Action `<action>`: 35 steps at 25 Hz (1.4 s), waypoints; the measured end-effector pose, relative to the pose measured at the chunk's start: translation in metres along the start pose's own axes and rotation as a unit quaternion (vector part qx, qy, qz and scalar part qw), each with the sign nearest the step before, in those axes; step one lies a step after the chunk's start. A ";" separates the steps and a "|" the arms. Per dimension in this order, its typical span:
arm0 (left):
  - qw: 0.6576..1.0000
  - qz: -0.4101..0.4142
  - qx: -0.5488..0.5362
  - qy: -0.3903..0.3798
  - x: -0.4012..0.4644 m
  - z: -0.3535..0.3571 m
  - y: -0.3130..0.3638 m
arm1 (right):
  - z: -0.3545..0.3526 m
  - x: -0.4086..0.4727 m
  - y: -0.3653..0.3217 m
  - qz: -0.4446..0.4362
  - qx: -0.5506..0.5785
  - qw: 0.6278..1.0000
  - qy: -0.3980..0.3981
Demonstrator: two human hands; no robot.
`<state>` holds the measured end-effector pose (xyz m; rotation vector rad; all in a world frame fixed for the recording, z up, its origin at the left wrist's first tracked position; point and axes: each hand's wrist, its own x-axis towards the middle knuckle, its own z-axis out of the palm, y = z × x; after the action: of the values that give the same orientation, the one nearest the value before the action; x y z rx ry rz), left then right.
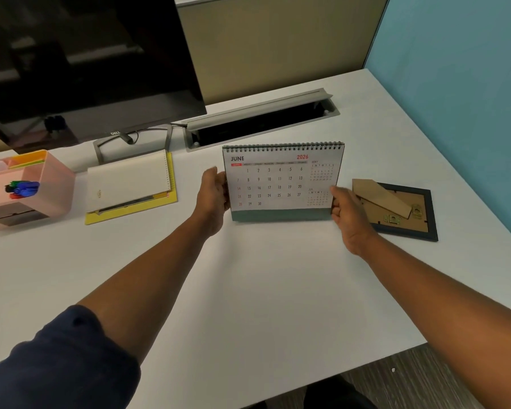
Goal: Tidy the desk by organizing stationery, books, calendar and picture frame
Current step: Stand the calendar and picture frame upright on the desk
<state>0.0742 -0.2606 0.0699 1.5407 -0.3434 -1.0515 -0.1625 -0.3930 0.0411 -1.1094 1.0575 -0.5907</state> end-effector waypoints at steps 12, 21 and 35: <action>0.998 -0.040 0.026 -0.045 0.009 -0.002 -0.039 | -0.012 0.015 0.027 0.052 -0.104 0.991 -0.063; 0.998 -0.001 0.028 -0.055 0.069 0.026 -0.019 | -0.014 0.077 -0.001 0.025 -0.093 0.995 -0.030; 0.999 0.036 0.018 0.010 0.209 0.090 0.018 | -0.036 0.214 -0.047 -0.016 -0.089 0.996 -0.021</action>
<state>0.1263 -0.4732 0.0053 1.5594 -0.4032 -0.9775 -0.1005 -0.6021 0.0001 -1.2906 1.0737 -0.5038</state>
